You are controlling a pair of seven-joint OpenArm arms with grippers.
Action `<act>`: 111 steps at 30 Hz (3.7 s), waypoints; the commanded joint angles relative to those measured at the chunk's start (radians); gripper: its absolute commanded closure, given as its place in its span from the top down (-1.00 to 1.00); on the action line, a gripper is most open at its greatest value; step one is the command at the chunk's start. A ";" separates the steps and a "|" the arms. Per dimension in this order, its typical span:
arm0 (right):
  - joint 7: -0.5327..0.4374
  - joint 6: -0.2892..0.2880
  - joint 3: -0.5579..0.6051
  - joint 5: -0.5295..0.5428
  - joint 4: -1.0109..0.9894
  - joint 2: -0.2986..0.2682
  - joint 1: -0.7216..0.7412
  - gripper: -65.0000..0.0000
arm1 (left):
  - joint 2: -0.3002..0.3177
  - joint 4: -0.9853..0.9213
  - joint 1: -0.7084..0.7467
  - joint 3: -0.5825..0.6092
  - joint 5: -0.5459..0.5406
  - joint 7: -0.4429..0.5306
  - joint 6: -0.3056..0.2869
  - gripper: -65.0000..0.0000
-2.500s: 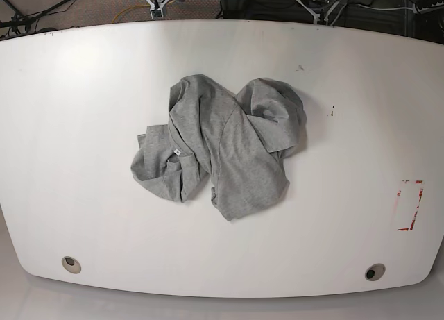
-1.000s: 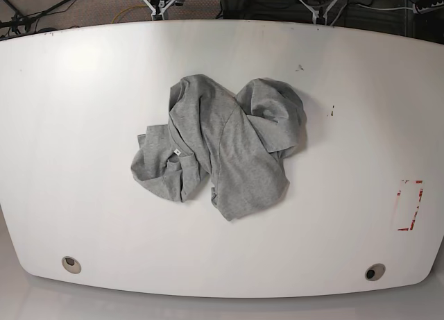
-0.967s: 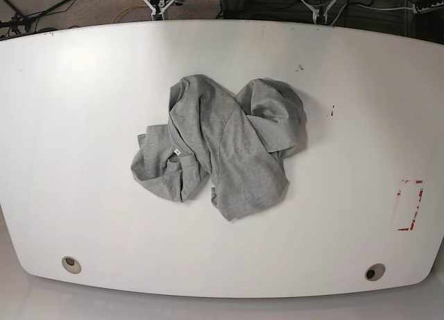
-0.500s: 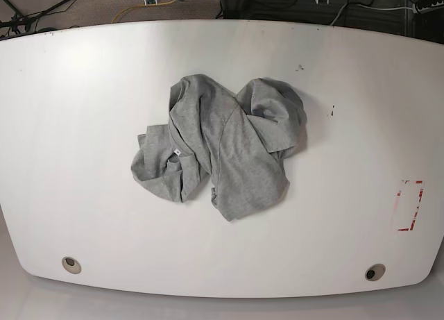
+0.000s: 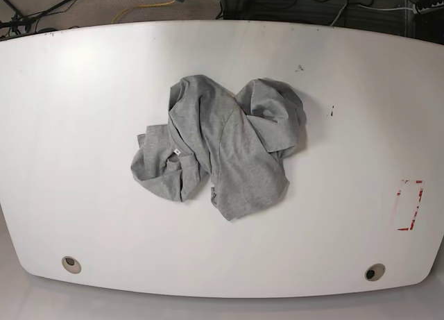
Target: Fold the T-shirt properly
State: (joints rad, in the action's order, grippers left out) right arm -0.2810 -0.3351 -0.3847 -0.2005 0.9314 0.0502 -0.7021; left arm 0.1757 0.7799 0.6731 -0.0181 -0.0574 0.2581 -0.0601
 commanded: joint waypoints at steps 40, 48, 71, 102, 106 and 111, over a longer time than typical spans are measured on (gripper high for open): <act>0.408 0.000 0.086 0.299 1.090 -0.017 -0.298 -0.56 | 0.055 1.145 0.607 -0.303 -0.250 0.013 0.003 -0.26; 0.539 -0.062 0.109 0.304 1.087 -0.060 -0.083 -0.53 | 0.051 1.140 0.485 -0.303 -0.247 0.013 0.003 -0.26; 1.069 -0.250 0.112 0.310 0.954 -0.059 0.520 0.10 | 0.015 1.139 0.414 -0.302 -0.244 -0.026 0.003 -0.25; 1.087 -0.290 0.086 0.450 0.773 0.032 0.453 0.07 | 0.012 1.162 0.159 -0.305 -0.243 -0.257 0.001 -0.25; 1.089 -0.286 0.086 0.448 0.780 0.044 0.454 -0.50 | 0.017 1.160 0.116 -0.262 -0.243 -0.257 0.001 -0.25; 1.095 -0.284 0.086 0.448 0.832 0.044 0.447 -1.00 | 0.046 1.154 0.069 -0.170 -0.241 -0.265 0.001 -0.25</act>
State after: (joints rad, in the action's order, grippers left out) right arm 0.8246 -0.6209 -0.2996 0.2367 1.7237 0.0967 -0.2573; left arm 0.1940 1.9209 0.7574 -0.2123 -0.2993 -0.0177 -0.0597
